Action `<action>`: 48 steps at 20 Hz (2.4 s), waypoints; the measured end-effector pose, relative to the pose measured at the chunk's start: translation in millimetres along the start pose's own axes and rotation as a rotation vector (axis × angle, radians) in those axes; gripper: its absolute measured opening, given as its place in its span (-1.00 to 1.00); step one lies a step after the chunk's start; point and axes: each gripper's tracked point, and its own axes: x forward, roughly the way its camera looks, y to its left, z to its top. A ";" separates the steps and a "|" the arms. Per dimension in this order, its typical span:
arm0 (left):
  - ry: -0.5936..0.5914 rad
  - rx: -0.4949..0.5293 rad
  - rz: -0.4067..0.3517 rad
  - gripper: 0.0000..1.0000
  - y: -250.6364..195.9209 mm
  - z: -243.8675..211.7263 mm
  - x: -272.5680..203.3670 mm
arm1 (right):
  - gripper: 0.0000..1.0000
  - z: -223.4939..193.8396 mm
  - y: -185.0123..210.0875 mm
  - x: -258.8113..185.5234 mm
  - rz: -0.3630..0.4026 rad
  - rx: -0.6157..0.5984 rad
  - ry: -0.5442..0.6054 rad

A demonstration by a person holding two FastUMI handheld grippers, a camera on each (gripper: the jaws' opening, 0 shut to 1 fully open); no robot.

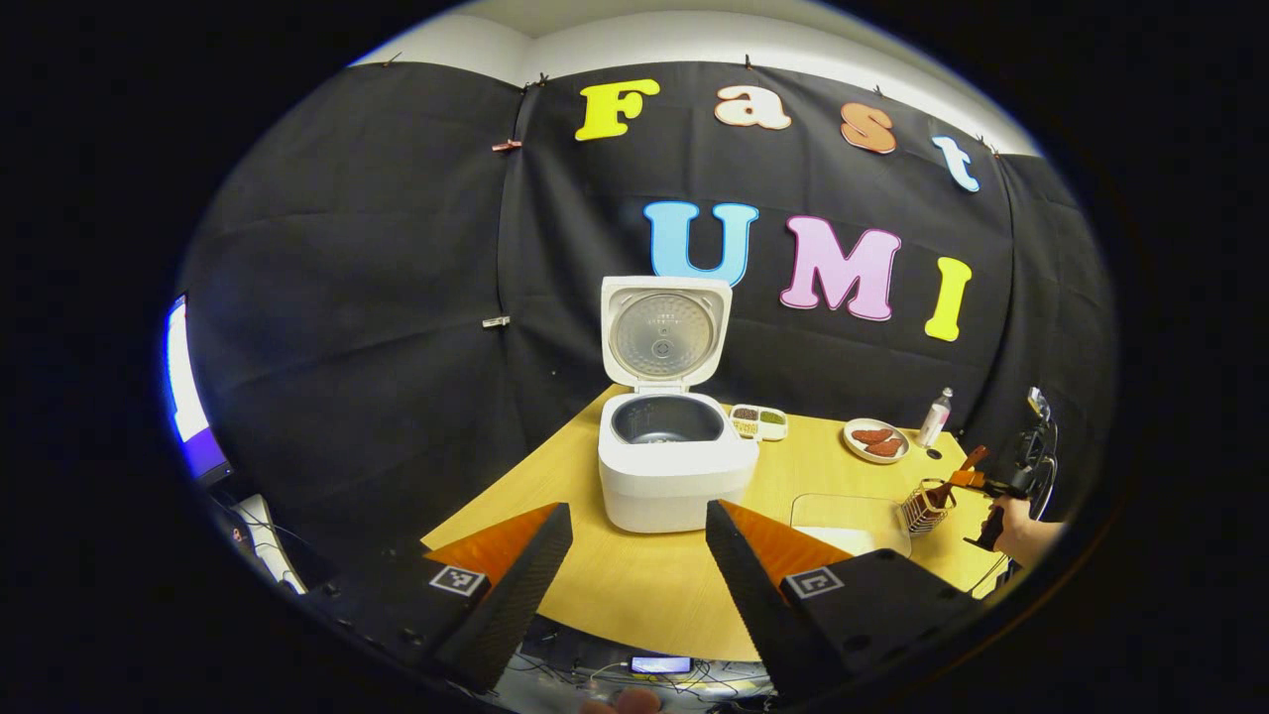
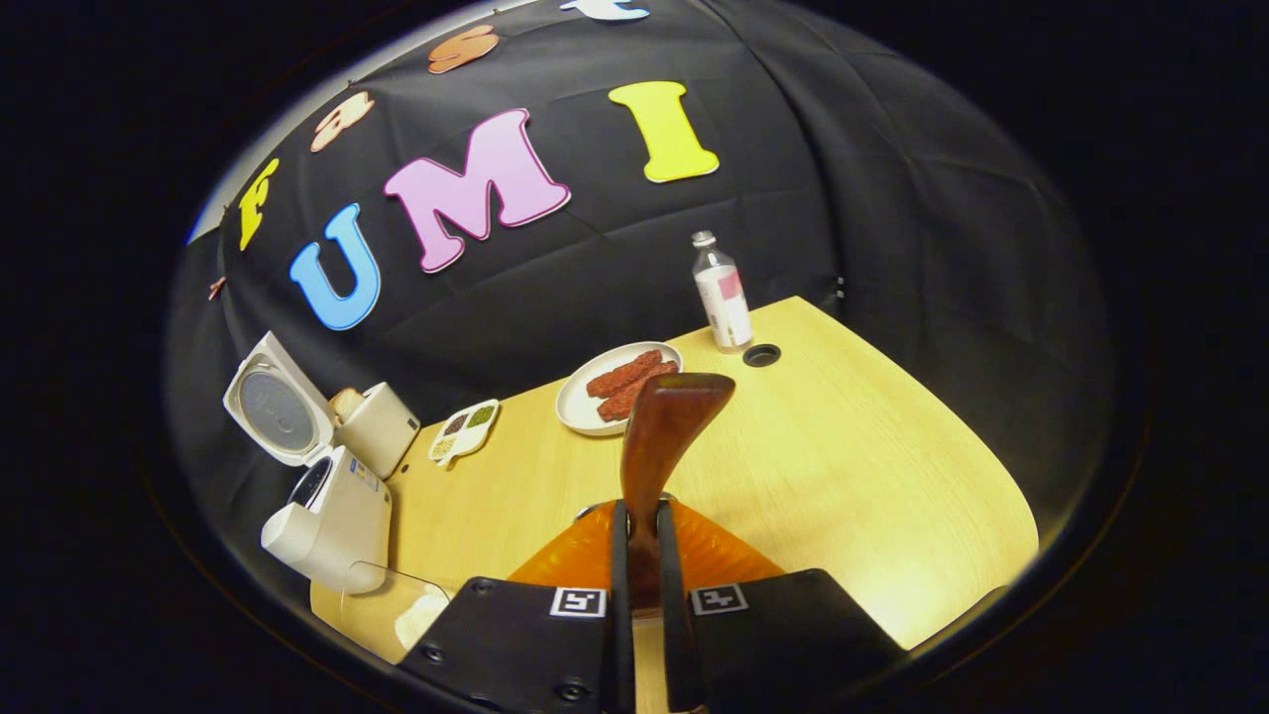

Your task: Close the left gripper, press the button to open the rice cooker; take a wooden spoon from the chopstick holder with the right hand, scoop a spoonful of rice and pour it into the rice cooker, then put the wooden spoon back into the chopstick holder.

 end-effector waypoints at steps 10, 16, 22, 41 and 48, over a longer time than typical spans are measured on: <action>-0.065 0.023 -0.147 0.88 -1.8 39.7 24.8 | 0.80 30.9 -26.3 -83.1 -0.139 0.015 -0.129; -0.089 0.032 -0.232 0.88 -3.1 55.8 37.6 | 0.97 41.9 12.0 -153.5 -0.151 -0.086 -0.218; -0.136 0.000 -0.267 0.89 6.4 79.7 50.2 | 0.96 69.1 73.4 -203.3 -0.099 -0.179 -0.300; -0.432 -0.011 -0.288 0.91 -23.1 270.2 212.4 | 0.97 91.0 138.4 -300.6 -0.129 -0.326 -0.389; -0.413 -0.049 -0.220 0.91 -23.7 309.5 325.2 | 0.96 78.3 135.4 -333.0 -0.213 -0.306 -0.407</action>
